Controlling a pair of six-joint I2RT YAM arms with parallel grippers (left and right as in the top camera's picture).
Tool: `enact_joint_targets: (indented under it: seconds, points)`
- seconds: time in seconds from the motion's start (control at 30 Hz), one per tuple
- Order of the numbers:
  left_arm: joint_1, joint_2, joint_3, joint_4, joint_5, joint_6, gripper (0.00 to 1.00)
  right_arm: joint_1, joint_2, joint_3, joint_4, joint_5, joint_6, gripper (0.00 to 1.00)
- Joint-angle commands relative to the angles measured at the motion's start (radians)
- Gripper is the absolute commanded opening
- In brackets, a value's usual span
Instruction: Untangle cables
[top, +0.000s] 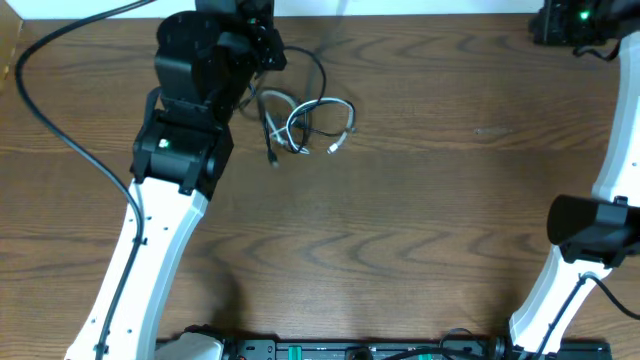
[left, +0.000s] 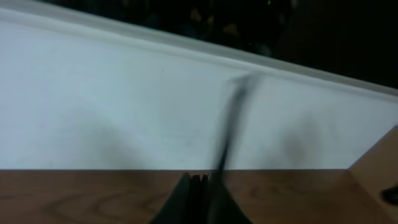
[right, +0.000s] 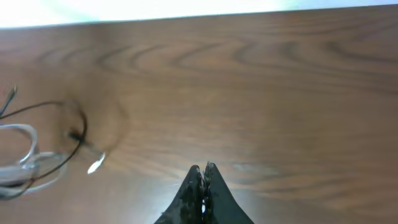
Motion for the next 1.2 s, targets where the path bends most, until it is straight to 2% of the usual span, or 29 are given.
enact_joint_targets:
  seconds: [0.0,0.07,0.13,0.3,0.47,0.57,0.93,1.07,1.17]
  points:
    - [0.002,-0.014,0.020,0.002,0.026,-0.011,0.08,0.032,-0.002,0.006,-0.032,-0.304,-0.236,0.16]
    - [0.002,-0.006,0.020,0.002,0.025,-0.017,0.07,0.057,-0.002,0.006,-0.052,-0.395,-0.297,0.41]
    - [0.003,0.002,0.020,0.002,0.024,-0.037,0.08,0.096,-0.002,0.006,-0.073,-0.451,-0.338,0.56]
    - [0.003,0.011,0.020,0.001,0.022,-0.094,0.08,0.214,0.000,0.006,-0.101,-0.455,-0.465,0.67]
    - [0.003,0.006,0.020,-0.017,0.104,-0.122,0.07,0.321,0.014,0.006,-0.065,-0.454,-0.572,0.72]
    - [0.003,0.001,0.020,-0.029,0.168,-0.135,0.08,0.360,0.039,0.006,-0.020,-0.452,-0.573,0.72]
    - [0.003,-0.001,0.020,-0.050,0.214,-0.273,0.07,0.497,0.187,0.006,0.151,-0.478,-0.604,0.75]
    - [0.002,0.000,0.020,-0.051,0.243,-0.297,0.07,0.536,0.245,0.006,0.272,-0.477,-0.571,0.74]
    - [0.002,0.000,0.020,-0.058,0.243,-0.320,0.08,0.561,0.293,0.006,0.418,-0.437,-0.460,0.72]
